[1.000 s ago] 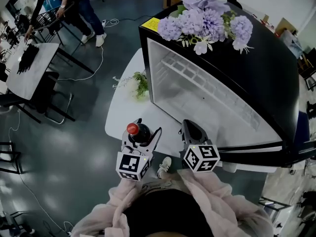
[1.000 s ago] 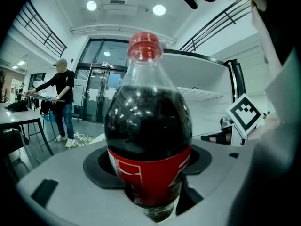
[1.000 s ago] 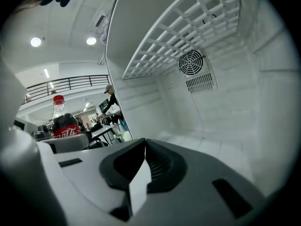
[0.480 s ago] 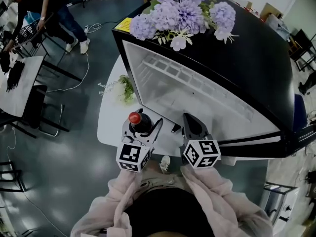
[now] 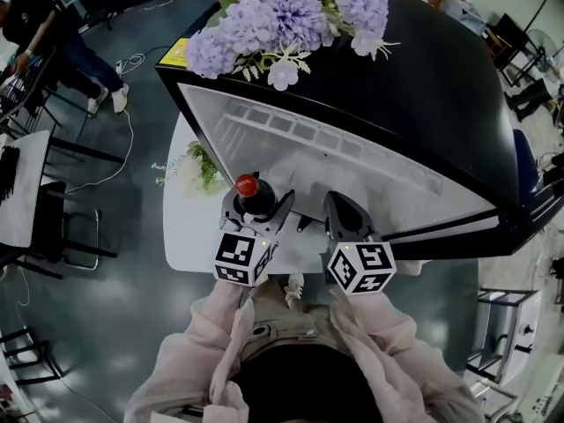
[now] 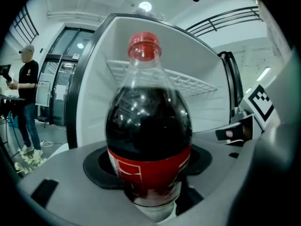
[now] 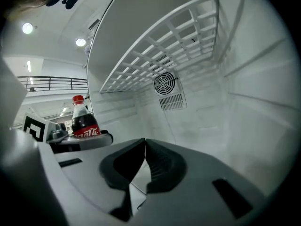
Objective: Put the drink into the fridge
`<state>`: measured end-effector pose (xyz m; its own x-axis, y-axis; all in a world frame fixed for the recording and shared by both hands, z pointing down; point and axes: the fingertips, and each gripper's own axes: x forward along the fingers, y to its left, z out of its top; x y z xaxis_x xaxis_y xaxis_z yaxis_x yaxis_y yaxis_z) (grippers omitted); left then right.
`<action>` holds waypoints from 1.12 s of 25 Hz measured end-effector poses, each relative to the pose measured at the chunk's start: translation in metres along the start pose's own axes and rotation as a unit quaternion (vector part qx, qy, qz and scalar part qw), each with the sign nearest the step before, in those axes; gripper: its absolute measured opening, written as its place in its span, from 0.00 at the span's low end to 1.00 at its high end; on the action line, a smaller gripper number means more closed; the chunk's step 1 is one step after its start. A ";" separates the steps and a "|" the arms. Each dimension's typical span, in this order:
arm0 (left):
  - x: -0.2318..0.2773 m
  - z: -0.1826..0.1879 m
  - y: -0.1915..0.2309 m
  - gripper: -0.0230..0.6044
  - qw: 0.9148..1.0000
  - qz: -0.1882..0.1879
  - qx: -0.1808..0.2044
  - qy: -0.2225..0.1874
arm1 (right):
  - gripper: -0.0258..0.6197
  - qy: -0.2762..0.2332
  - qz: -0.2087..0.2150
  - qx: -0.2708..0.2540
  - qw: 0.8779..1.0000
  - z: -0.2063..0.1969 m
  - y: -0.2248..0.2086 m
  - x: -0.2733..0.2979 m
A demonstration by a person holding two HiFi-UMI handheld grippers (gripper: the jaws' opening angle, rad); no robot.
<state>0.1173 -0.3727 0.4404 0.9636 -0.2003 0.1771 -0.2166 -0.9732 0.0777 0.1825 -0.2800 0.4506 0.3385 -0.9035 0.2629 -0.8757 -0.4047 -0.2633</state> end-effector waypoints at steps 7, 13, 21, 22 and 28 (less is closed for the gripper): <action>0.031 0.013 0.002 0.55 0.999 -0.027 0.017 0.006 | 0.06 -0.012 -0.036 0.015 0.999 0.009 -0.002 0.000; 0.052 0.008 0.003 0.55 0.999 -0.039 0.023 0.024 | 0.06 -0.010 -0.061 0.026 0.998 0.006 -0.005 -0.003; 0.082 0.006 0.016 0.55 0.998 -0.044 0.036 0.028 | 0.06 -0.007 -0.087 0.035 0.996 0.001 -0.013 -0.001; 0.086 0.009 0.018 0.55 0.998 -0.045 0.035 0.026 | 0.06 -0.007 -0.090 0.036 0.995 0.001 -0.015 0.000; 0.109 0.017 0.026 0.55 0.998 -0.052 0.035 0.018 | 0.06 -0.006 -0.107 0.046 0.993 -0.001 -0.022 0.004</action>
<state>0.2196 -0.4213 0.4451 0.9737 -0.0941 0.2075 -0.1022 -0.9944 0.0286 0.2028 -0.2744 0.4587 0.5178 -0.7973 0.3100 -0.7487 -0.5977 -0.2866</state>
